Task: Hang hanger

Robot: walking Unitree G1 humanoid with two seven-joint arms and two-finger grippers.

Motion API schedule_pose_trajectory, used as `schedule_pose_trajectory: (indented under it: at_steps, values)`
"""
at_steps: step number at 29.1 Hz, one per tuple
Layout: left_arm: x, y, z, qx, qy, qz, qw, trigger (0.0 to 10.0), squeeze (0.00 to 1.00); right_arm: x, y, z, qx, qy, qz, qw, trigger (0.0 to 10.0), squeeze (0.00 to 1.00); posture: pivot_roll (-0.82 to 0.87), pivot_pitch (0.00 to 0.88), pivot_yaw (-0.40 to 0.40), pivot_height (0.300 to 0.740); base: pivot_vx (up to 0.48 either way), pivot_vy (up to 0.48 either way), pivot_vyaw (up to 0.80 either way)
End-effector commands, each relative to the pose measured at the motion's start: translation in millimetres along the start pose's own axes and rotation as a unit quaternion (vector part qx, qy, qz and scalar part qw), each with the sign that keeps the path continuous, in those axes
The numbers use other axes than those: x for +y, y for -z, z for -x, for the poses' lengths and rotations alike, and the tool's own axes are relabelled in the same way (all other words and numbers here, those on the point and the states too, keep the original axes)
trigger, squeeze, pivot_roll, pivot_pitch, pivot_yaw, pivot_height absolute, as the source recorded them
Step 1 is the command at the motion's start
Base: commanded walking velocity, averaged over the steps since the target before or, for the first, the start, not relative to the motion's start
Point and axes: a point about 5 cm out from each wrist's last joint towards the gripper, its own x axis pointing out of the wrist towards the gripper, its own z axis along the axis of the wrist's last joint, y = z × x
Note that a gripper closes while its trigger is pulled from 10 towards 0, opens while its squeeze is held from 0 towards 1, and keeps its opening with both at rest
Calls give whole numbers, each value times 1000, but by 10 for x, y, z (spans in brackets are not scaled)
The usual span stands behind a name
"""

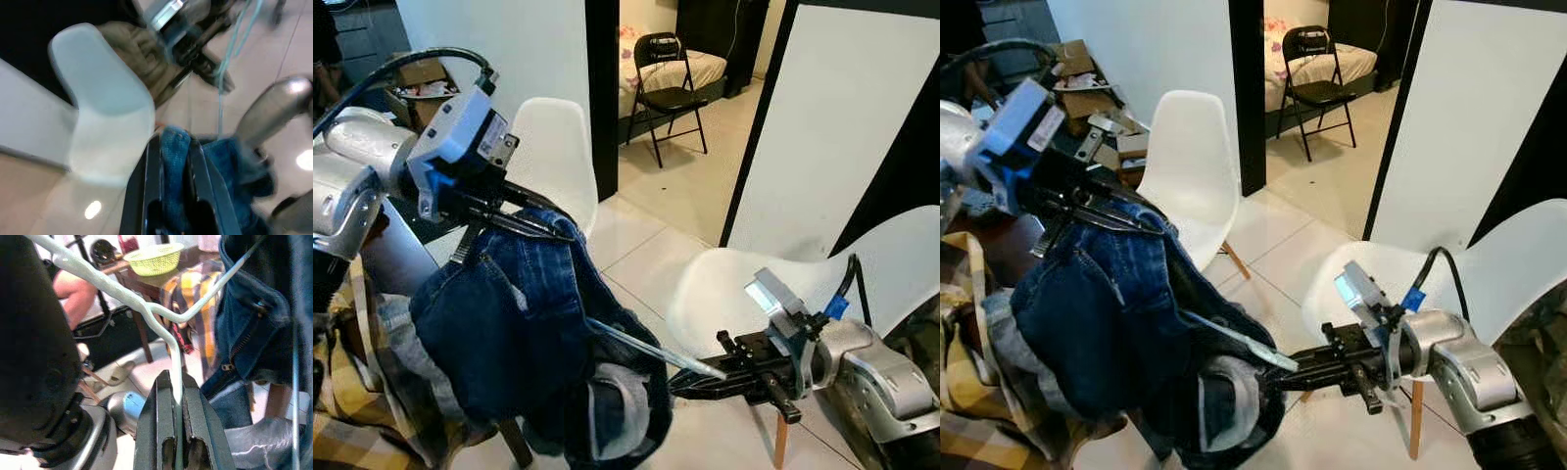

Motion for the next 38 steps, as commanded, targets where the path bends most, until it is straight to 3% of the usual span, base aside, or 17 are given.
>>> schedule_pose_trajectory:
  at_steps: [1,4,6,8,10,11,15,23,27,30,31,36,38]
  values:
    - [-62,-86,-59,-22,41,6,999,10000,0,34,-136,1,-2,-32,19,999,10000,0,23,0,37,740,0,0,0]
    - [-160,-195,-175,-64,93,28,993,10000,0,-76,-186,128,37,-11,23,999,10000,0,26,0,32,740,0,0,0]
    - [-160,-195,-175,-64,93,28,993,10000,0,-76,-186,128,37,-11,23,999,10000,0,26,0,32,740,0,0,0]
    - [-185,-223,-209,-74,108,32,991,10000,0,-171,-219,182,44,14,36,998,10000,0,29,0,30,740,0,0,0]
    - [-235,-266,-279,-91,135,37,986,10000,0,-355,-357,234,40,63,77,994,10000,0,35,0,29,740,0,0,0]
    - [-235,-266,-279,-91,135,37,986,10000,0,-355,-357,234,40,63,77,994,10000,0,35,0,29,740,0,0,0]
    - [-271,-283,-344,-108,156,39,981,10000,0,-408,-492,101,15,55,105,993,10000,0,33,0,30,740,0,0,0]
    - [-302,-285,-376,-116,169,42,978,10000,0,-392,-475,-97,-10,29,107,994,10000,0,30,0,33,740,0,0,0]
    - [-254,-182,-387,-102,142,31,984,10000,0,-421,-484,-230,-93,61,122,986,10000,0,30,0,43,740,0,0,0]
    - [-254,-182,-387,-102,142,31,984,10000,0,-421,-484,-230,-93,61,122,986,10000,0,30,0,43,740,0,0,0]
    - [-209,-109,-364,-91,117,27,989,10000,0,-394,-508,-219,-120,70,126,982,10000,0,27,0,46,740,0,0,0]
    - [-148,31,-306,-61,74,22,995,10000,0,-329,-538,-191,-152,74,129,977,10000,0,22,0,50,740,0,0,0]
    - [-111,152,-206,-24,35,16,999,10000,0,-296,-532,-172,-166,81,129,974,10000,0,21,0,52,740,0,0,0]
